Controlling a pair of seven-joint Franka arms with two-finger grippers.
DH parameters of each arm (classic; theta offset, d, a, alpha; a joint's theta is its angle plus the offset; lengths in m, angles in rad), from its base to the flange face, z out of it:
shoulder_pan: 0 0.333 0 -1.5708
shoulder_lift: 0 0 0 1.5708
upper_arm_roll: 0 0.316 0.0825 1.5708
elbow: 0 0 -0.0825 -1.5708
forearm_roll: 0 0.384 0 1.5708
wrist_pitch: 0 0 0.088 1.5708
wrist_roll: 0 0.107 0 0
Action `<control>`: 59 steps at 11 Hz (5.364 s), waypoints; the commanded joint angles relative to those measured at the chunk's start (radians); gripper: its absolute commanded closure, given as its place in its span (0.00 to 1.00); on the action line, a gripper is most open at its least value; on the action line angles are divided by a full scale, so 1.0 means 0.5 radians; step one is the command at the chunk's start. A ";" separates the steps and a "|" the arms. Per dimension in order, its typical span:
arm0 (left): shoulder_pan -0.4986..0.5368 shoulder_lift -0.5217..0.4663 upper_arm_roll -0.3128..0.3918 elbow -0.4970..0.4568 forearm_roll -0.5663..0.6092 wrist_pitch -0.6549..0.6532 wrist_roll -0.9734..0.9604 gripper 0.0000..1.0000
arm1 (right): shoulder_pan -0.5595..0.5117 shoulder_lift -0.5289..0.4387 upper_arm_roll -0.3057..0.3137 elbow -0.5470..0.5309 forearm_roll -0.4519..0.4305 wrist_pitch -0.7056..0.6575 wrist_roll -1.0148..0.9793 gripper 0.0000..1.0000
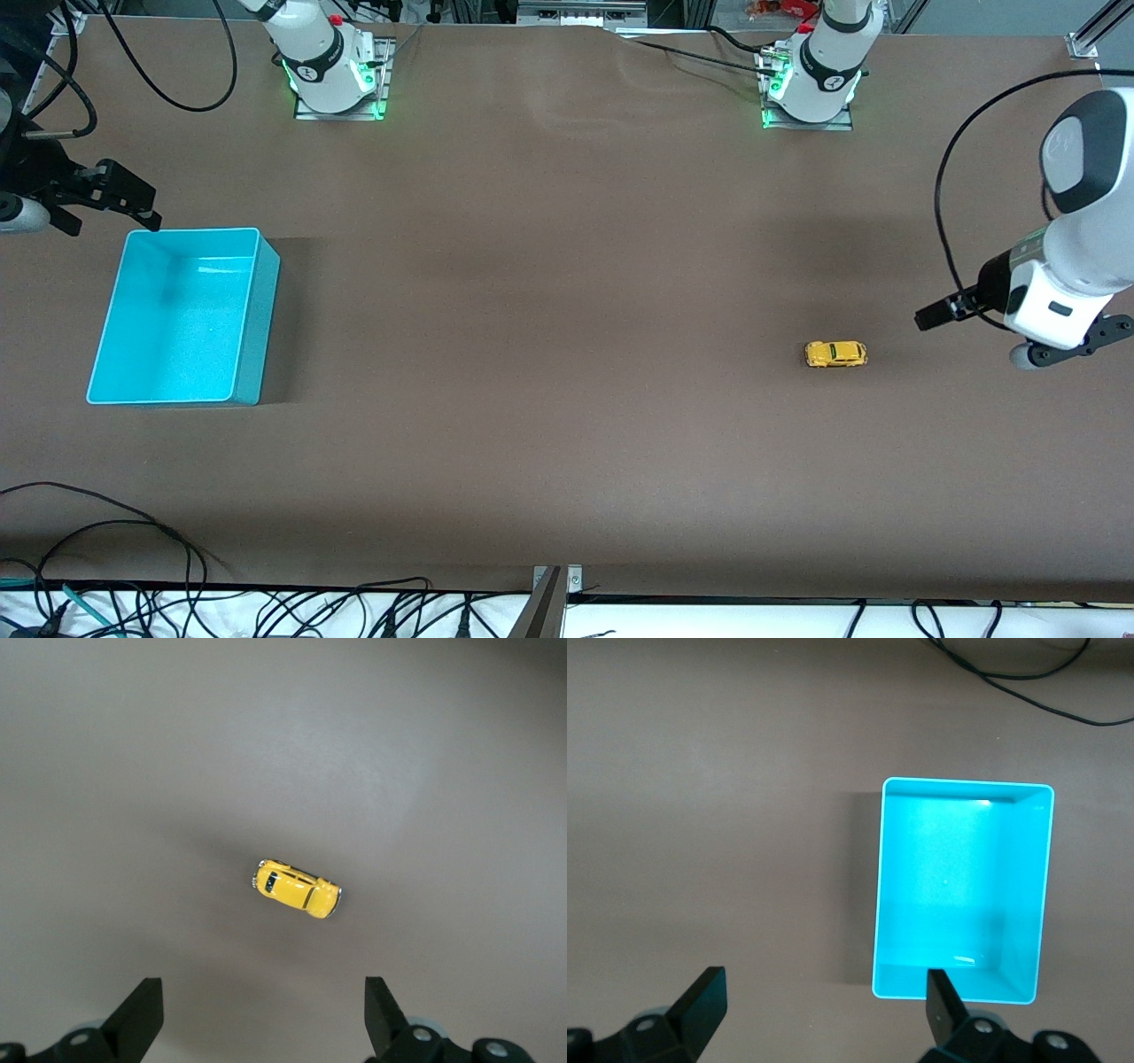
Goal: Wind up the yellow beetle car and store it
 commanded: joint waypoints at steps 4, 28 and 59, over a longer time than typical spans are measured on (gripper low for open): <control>-0.030 0.291 0.005 -0.016 0.055 0.347 -1.737 0.00 | -0.011 0.004 0.003 0.046 -0.022 -0.048 -0.024 0.00; -0.030 0.494 0.005 -0.860 0.310 1.553 -2.820 1.00 | -0.011 0.004 0.003 0.046 -0.019 -0.048 -0.024 0.00; 0.304 0.727 -0.225 -0.802 1.138 1.531 -3.320 1.00 | -0.011 0.004 0.003 0.046 -0.019 -0.048 -0.024 0.00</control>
